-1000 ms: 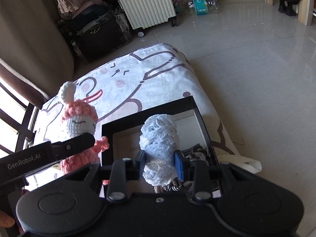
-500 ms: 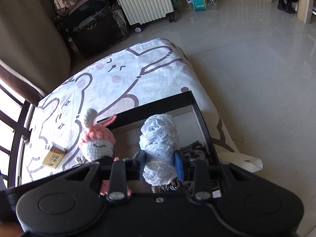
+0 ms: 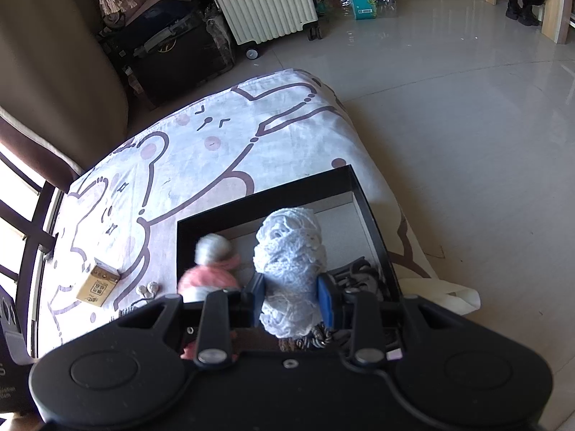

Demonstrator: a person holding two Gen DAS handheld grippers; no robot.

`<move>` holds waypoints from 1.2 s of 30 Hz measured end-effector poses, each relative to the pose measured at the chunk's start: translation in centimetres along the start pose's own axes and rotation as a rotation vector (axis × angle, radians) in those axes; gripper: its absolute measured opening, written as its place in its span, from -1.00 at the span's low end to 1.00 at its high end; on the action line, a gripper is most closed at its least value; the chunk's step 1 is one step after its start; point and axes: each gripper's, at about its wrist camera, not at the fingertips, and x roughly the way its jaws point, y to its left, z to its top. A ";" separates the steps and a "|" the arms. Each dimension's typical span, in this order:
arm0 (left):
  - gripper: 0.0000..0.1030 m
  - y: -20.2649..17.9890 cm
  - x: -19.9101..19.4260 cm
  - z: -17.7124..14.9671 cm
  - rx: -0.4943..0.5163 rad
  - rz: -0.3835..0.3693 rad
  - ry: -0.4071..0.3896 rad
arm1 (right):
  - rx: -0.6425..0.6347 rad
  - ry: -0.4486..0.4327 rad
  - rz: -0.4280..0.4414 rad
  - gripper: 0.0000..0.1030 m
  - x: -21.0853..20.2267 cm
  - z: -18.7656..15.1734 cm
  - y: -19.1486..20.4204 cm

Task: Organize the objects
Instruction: 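Lower the doll and lace ball into the black box and open both tools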

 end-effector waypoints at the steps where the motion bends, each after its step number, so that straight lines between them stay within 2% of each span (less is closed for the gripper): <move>1: -0.25 0.1 0.0 0.0 0.000 0.006 0.003 | -0.001 0.001 0.000 -0.37 0.0 0.0 0.1; 5: -0.22 0.5 -0.4 0.2 -0.028 -0.013 -0.003 | -0.006 0.006 -0.001 -0.37 0.1 -0.1 0.2; 10: -0.22 0.3 -1.6 0.9 0.023 0.002 -0.047 | -0.009 0.009 0.000 -0.37 0.2 -0.1 0.3; 13: -0.22 0.4 -2.0 1.3 0.033 0.009 -0.046 | -0.021 0.019 0.014 -0.37 0.2 -0.2 0.7; 22: -0.14 2.5 -2.8 1.9 -0.030 0.048 -0.065 | -0.102 0.124 0.111 -0.37 1.4 -0.9 3.5; 27: -0.14 3.8 -3.0 2.2 -0.058 0.060 -0.064 | -0.181 0.196 0.064 -0.36 3.0 -2.1 5.3; 31: -0.14 4.6 -3.3 2.4 -0.067 0.060 -0.068 | -0.157 0.182 0.059 -0.37 3.0 -1.7 5.2; 36: -0.14 5.2 -3.7 2.6 -0.040 0.067 -0.075 | -0.055 0.074 0.043 -0.38 2.6 0.0 4.2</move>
